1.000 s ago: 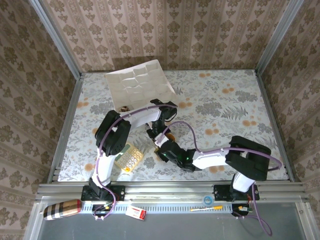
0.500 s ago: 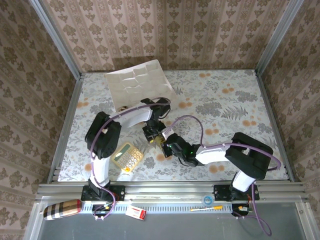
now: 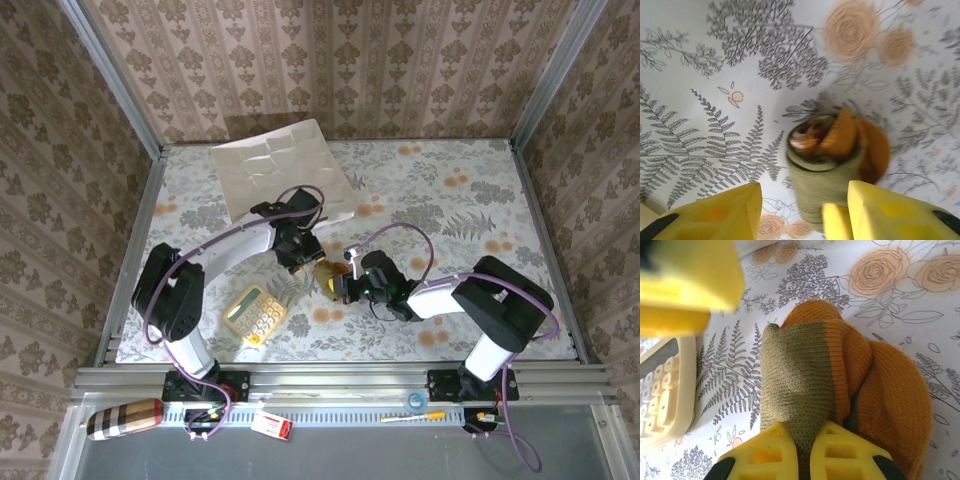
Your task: Roll the socks
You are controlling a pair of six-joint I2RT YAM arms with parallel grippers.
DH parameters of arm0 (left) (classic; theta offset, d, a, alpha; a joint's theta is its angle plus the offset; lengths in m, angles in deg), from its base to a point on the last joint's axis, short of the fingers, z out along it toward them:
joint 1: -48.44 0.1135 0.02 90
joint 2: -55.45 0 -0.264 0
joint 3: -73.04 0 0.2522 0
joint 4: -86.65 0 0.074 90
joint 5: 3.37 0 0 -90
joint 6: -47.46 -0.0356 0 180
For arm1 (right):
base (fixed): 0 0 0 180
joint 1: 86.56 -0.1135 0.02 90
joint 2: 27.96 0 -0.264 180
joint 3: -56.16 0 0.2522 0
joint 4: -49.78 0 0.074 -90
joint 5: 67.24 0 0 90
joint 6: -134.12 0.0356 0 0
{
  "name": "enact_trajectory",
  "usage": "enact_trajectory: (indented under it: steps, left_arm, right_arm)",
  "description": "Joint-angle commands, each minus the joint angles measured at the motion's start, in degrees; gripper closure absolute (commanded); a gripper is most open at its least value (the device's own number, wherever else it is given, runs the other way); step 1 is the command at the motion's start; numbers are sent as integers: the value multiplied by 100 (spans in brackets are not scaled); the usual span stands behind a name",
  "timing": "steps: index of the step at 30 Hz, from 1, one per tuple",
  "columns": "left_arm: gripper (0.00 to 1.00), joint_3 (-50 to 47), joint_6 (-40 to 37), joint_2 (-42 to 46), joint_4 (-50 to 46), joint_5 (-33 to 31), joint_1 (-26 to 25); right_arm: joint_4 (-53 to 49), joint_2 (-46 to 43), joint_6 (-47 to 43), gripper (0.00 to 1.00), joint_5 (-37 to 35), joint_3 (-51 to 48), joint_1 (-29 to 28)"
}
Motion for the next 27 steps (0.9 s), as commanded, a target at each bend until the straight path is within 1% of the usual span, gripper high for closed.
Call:
enact_trajectory:
  steps: [1, 5, 12, 15, 17, 21, 24, 25, 26, 27]
  left_arm:
    - [52, -388, -73, 195, 823, 329, -90]
    - [47, -583, 96, 66, 1466, 501, -165]
    - [48, -865, 332, -246, 1601, 742, -199]
    - [49, -936, 389, -415, 1698, 751, -200]
    - [52, -918, 409, -595, 1595, 706, -201]
    - [64, -867, 506, -1021, 1001, 654, -233]
    - [78, -855, 572, -1252, 436, 645, -280]
    - [83, -869, 609, -1310, 281, 654, -296]
    - [87, -902, 661, -1351, 149, 675, -306]
    - [91, -953, 722, -1379, 101, 720, -306]
  right_arm:
    - [-2063, 586, 149, 100, 64, -557, 293]
    - [-2239, 720, 169, 100, 341, -462, 523]
    - [-2368, 890, 344, 100, 534, -377, 769]
    - [-2283, 861, 435, 100, 587, -393, 835]
    - [-2249, 811, 451, 100, 557, -414, 836]
    - [-2187, 618, 279, 100, 432, -419, 823]
    - [-2203, 283, -142, 100, 237, -364, 675]
    - [-2211, 129, -322, 99, 157, -328, 591]
    - [-2212, -13, -476, 94, 95, -301, 529]
    - [-2217, -212, -683, 87, 9, -275, 440]
